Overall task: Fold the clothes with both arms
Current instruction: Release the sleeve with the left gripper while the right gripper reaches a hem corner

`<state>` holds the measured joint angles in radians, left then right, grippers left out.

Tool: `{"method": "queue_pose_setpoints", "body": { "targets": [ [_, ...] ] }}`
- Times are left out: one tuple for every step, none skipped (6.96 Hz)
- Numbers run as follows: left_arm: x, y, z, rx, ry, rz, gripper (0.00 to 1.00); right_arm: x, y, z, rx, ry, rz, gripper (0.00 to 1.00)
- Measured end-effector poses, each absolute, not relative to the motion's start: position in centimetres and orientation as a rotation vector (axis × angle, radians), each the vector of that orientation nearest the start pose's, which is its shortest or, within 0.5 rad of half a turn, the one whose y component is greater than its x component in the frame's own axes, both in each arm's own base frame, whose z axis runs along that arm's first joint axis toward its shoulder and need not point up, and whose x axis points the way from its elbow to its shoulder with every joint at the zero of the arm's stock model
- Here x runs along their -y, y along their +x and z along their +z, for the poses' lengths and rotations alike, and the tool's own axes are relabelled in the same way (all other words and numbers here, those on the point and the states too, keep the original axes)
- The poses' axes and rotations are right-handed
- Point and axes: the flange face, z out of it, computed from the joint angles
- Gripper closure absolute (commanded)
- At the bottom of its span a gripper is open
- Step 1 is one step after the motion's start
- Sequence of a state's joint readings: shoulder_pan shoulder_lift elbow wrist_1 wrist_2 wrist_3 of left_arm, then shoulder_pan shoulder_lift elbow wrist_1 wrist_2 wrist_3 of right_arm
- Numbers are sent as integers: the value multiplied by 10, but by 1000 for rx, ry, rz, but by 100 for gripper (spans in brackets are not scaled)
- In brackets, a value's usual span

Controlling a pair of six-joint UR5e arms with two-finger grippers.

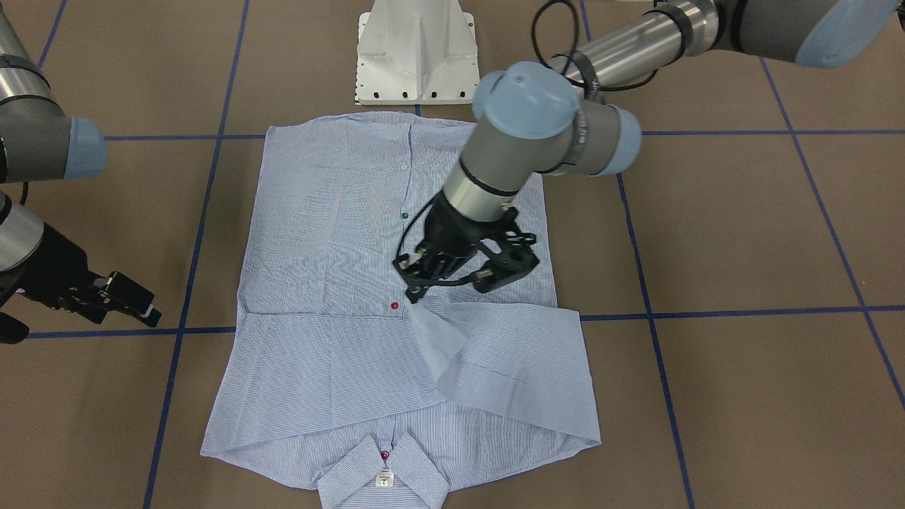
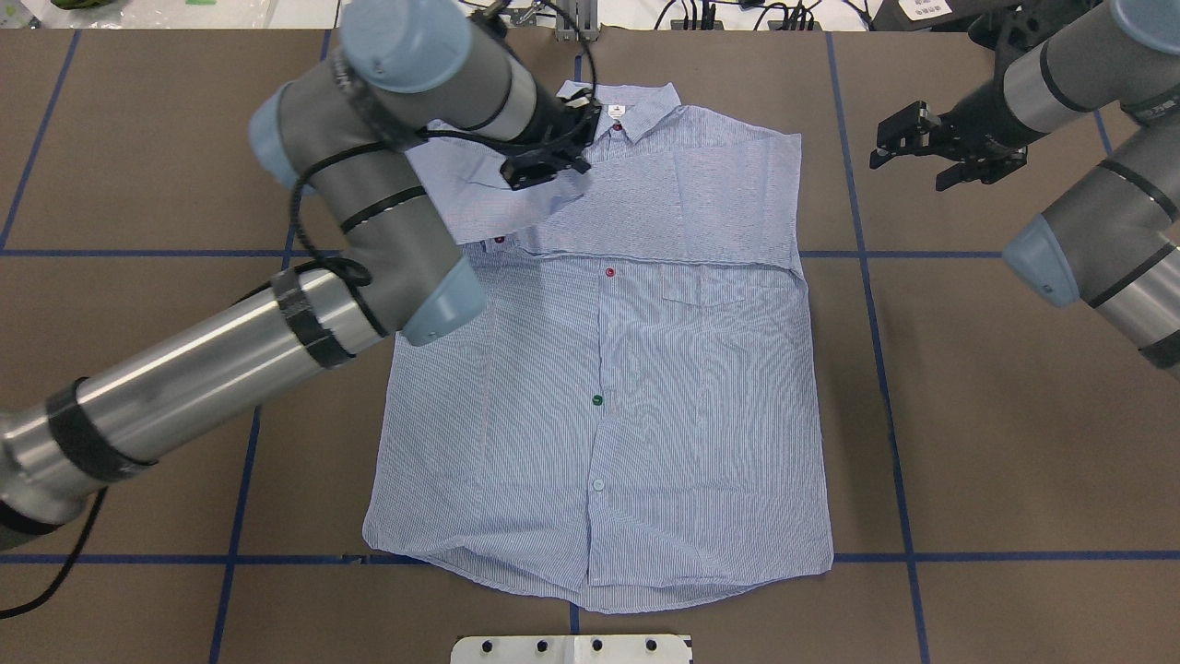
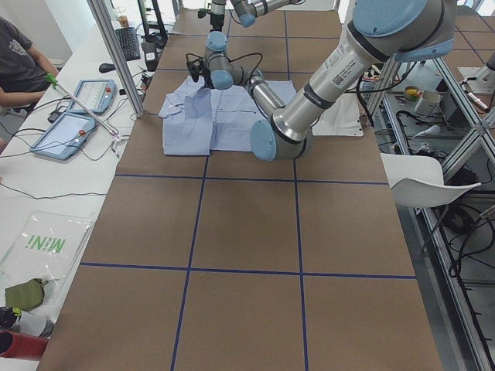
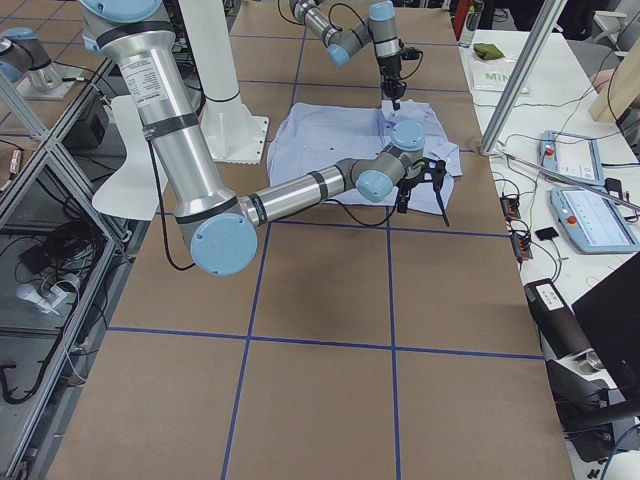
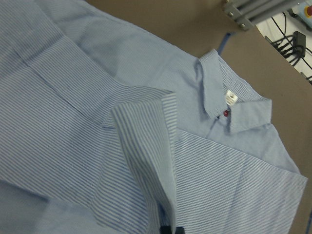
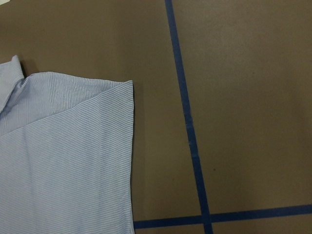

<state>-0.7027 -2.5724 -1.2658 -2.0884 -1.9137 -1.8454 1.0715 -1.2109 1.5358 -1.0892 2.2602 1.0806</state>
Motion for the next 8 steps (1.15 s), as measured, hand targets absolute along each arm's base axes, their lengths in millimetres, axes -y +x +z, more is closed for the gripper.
{"method": "queue_pose_setpoints", "body": {
  "targets": [
    [575,566,44,-1264,-40,-670,100,600,-247,420,1002,81,256,0],
    [562,591,31,-1266,-29,-683,3,600,-247,421,999,82,258,0],
    [549,609,28,-1277,-13,-685,0,600,-246,423,997,82,259,0],
    [542,620,28,-1292,0,-672,0,598,-245,426,995,80,262,0],
    [537,623,24,-1311,16,-651,0,591,-241,432,995,78,264,0],
    [532,618,16,-1334,30,-630,0,580,-237,437,999,79,267,0],
    [523,606,10,-1366,37,-611,0,561,-235,439,1008,76,262,0],
    [507,581,25,-1398,44,-586,0,532,-244,434,1017,59,272,0]
  ]
}}
